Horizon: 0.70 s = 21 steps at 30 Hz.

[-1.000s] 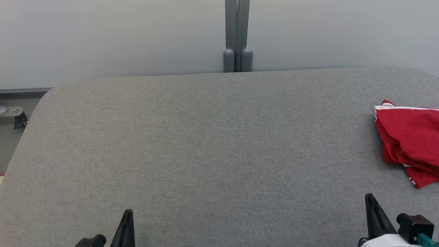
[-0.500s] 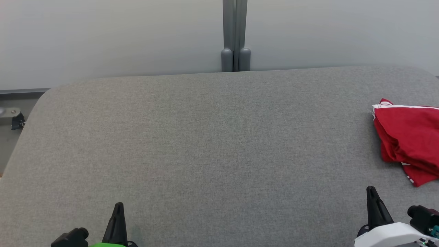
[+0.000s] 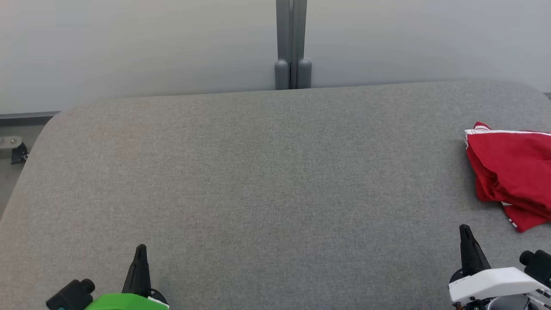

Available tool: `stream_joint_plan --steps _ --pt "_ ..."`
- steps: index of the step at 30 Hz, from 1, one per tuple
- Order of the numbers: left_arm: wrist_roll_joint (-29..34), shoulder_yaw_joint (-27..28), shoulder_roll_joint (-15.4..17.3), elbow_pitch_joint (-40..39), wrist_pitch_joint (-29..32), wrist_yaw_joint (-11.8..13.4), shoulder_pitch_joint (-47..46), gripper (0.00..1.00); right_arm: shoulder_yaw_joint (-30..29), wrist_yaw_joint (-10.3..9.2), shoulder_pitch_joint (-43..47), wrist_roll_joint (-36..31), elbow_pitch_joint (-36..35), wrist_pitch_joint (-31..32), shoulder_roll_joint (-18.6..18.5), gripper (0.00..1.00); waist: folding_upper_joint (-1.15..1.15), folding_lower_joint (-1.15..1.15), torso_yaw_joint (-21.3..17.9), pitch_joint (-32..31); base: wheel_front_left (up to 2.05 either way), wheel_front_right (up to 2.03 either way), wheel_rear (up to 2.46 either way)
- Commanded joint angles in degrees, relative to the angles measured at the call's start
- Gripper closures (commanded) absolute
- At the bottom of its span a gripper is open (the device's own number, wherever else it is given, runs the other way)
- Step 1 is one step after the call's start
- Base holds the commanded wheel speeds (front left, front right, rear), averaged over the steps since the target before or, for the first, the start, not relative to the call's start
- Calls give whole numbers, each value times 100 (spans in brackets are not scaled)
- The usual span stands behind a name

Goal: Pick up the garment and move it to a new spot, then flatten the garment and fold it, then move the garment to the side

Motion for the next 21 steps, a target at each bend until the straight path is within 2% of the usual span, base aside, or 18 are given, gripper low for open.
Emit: stream_joint_plan --steps 1,21 --pt "-194 52 51 -81 45 -43 -182 100 1 -2 -170 223 -52 52 -40 100 0 0 -5 2 0 0 0" --pt "-1527 264 62 -83 409 -104 -428 100 10 -3 -429 1778 3 415 -47 100 0 0 -66 24 0 0 0"
